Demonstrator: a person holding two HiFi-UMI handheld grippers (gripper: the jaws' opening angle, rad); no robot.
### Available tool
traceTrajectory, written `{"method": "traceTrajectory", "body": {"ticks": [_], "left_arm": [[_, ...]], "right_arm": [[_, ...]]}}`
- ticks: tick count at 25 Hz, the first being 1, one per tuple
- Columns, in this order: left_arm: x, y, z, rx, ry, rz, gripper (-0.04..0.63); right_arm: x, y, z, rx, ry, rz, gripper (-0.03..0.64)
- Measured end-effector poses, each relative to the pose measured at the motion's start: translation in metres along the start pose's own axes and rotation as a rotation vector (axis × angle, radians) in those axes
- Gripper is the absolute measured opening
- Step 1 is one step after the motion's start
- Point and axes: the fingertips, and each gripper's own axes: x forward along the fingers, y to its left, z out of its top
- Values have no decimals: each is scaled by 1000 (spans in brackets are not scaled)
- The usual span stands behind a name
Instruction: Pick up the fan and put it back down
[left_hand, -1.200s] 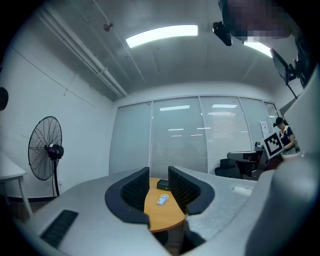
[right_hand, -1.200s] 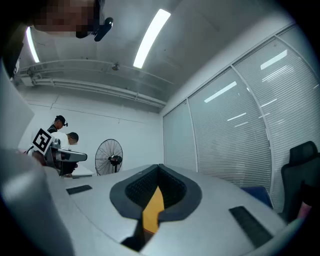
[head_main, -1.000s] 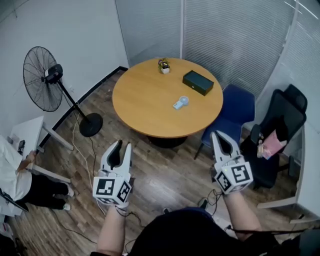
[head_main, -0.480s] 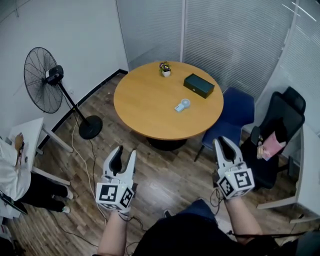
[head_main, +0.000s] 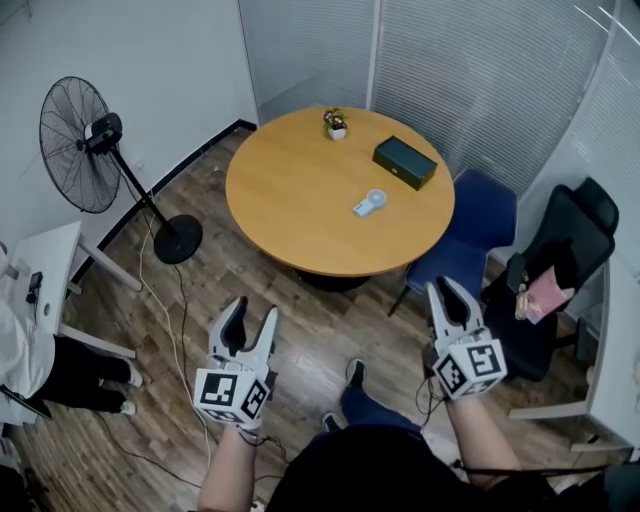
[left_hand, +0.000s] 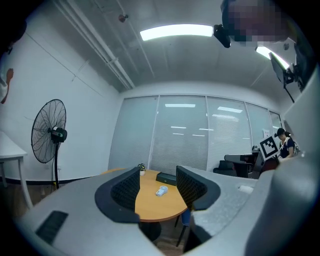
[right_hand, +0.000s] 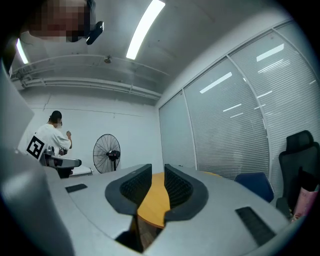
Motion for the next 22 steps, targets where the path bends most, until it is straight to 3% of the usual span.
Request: {"method": "traceTrajectory", "body": {"ticks": [9, 22], "left_arm": [[47, 58, 9, 45, 21, 121, 216], [194, 85, 12, 42, 64, 150, 216]], "right_arm": [[100, -9, -22, 60, 25, 87, 80], [252, -91, -31, 136, 55, 123, 78]]}}
